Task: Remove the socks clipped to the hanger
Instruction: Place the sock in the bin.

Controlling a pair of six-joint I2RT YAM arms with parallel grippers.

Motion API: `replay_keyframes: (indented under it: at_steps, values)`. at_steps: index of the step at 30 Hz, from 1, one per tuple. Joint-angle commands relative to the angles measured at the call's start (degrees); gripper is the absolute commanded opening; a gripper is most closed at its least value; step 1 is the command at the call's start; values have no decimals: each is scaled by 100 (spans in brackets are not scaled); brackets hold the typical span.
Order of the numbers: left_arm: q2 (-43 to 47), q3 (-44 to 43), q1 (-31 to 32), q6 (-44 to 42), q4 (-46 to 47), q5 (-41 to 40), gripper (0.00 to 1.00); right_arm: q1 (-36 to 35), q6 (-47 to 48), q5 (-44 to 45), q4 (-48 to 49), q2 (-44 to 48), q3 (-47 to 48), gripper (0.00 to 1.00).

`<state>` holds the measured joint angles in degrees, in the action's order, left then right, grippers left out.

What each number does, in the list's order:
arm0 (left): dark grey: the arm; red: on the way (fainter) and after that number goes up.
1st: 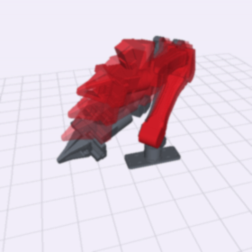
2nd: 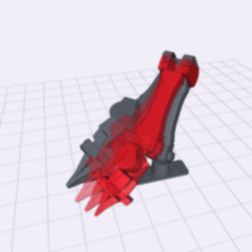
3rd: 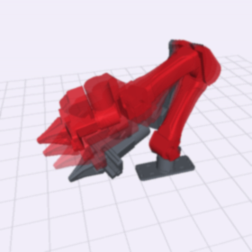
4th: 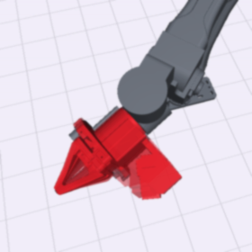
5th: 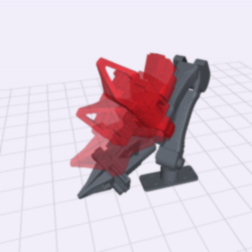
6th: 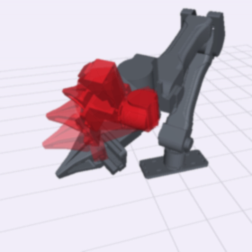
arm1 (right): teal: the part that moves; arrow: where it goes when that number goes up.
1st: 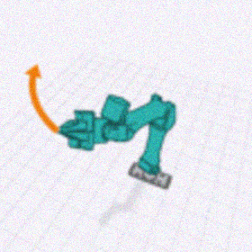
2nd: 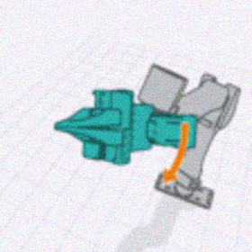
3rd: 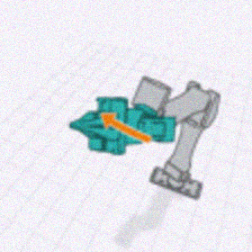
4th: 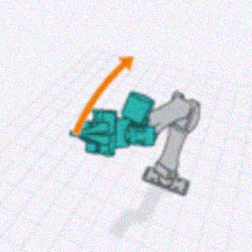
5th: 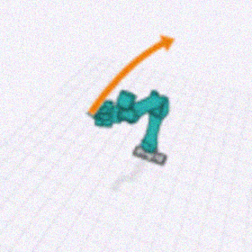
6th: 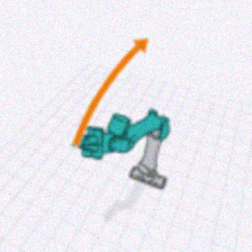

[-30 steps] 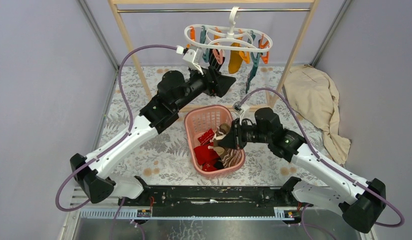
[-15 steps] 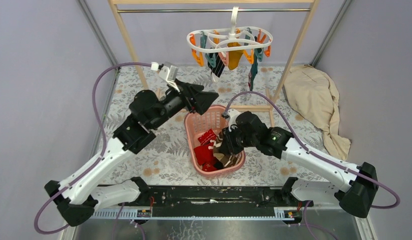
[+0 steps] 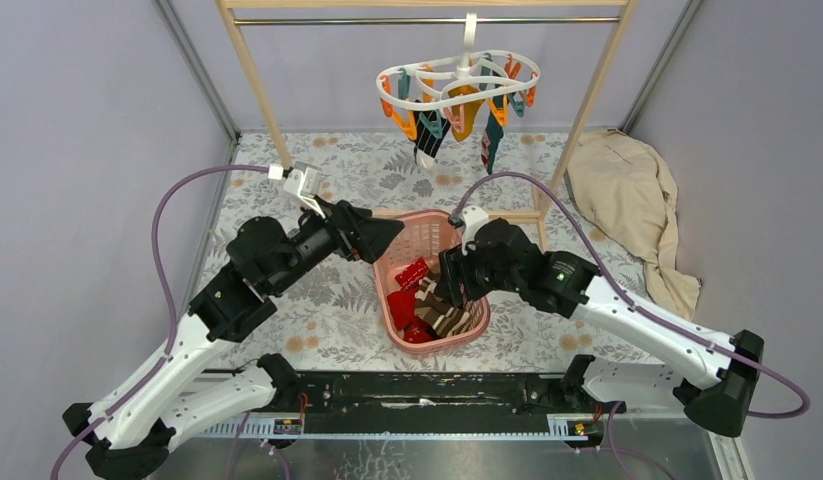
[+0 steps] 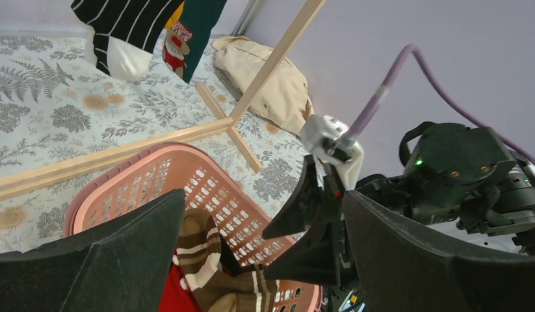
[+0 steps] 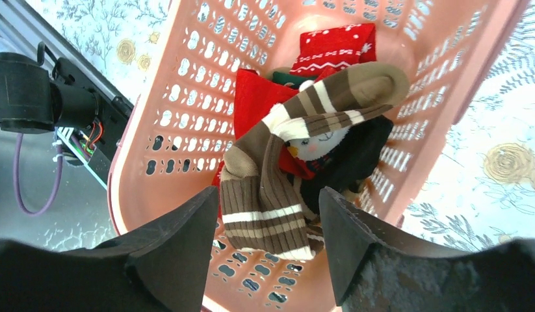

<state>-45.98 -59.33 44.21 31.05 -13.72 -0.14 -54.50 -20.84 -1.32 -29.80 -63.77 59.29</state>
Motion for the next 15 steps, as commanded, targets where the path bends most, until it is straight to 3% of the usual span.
replay_keyframes:
  at_steps: [1,6,15]
  values:
    - [285,142,18,224,-287,-102,99,-50,-116,534,-12,455,176,68]
    - [531,242,24,381,-506,-74,99,-51,-372,932,141,1078,-164,78]
    - [945,405,24,559,-859,-131,99,-52,-799,1005,227,1682,-745,80]
